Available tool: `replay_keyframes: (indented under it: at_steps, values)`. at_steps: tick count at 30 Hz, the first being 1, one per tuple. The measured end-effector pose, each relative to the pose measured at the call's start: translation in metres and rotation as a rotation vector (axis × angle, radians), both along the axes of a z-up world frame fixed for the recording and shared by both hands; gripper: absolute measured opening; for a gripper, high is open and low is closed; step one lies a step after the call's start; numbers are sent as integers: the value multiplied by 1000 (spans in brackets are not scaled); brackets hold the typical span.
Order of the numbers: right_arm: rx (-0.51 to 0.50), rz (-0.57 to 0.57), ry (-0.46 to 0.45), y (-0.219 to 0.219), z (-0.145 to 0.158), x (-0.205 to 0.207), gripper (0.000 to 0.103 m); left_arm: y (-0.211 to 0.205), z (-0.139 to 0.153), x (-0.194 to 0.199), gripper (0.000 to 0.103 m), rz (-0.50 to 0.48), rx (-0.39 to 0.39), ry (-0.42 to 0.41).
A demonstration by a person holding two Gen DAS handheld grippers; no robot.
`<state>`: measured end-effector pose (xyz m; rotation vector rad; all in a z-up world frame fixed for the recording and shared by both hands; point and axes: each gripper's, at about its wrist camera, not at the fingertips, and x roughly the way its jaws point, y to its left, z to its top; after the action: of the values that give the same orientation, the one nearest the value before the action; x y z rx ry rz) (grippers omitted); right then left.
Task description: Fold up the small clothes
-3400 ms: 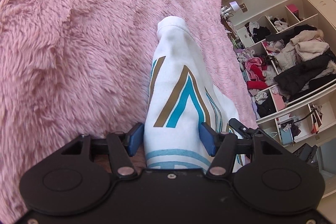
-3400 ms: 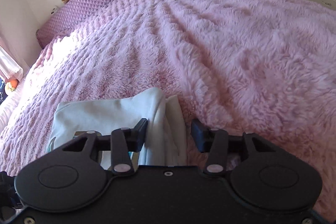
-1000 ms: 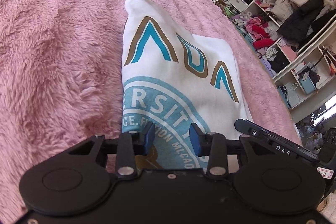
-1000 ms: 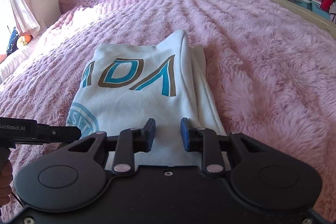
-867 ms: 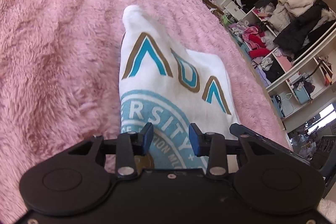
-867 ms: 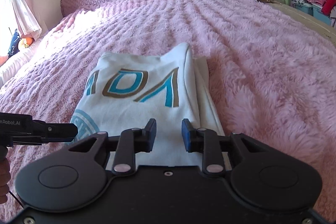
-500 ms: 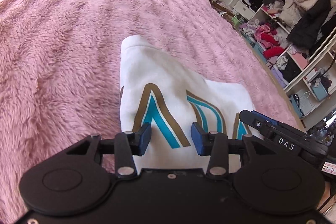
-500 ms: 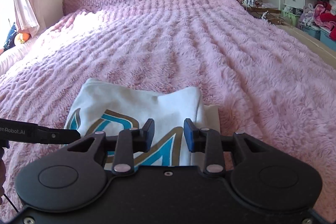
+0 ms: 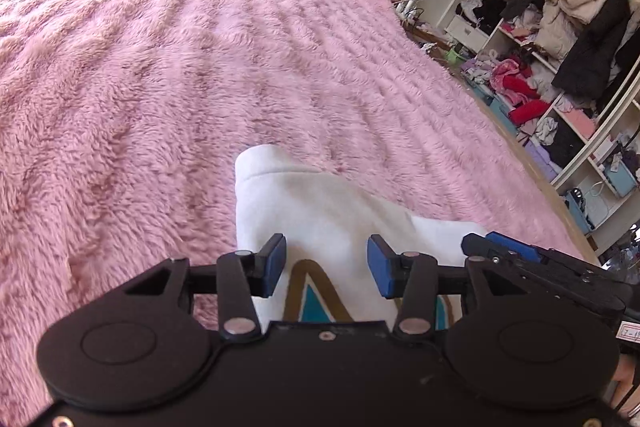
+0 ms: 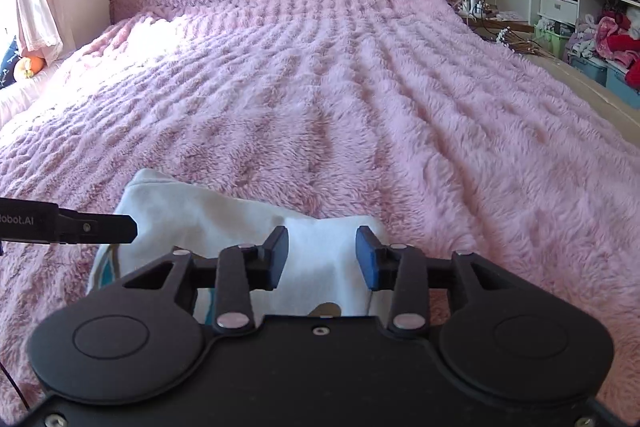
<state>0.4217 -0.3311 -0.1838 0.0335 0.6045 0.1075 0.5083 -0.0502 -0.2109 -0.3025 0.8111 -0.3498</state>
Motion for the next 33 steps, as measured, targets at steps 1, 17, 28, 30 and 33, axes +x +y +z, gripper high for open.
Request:
replay_keyframes:
  at_steps: [1,17,28,30,33]
  values:
    - [-1,-19,22,-3,-6,5,34,-1,-9,8,46,13,12,36]
    - [105,60,-18,-31,16,-148,37,19,28,-129,45,-62,-116,-27]
    - [108,3,72,-44,-22,-193,37,-6,-23,-197,46,-85,-135,68]
    - [162,13,64,-53,-11,-191,41,2,-10,-196,47,-92,-158,63]
    - [255,-2,-5,-79,4,-182,61,20,11,-186,53,-86,-157,11]
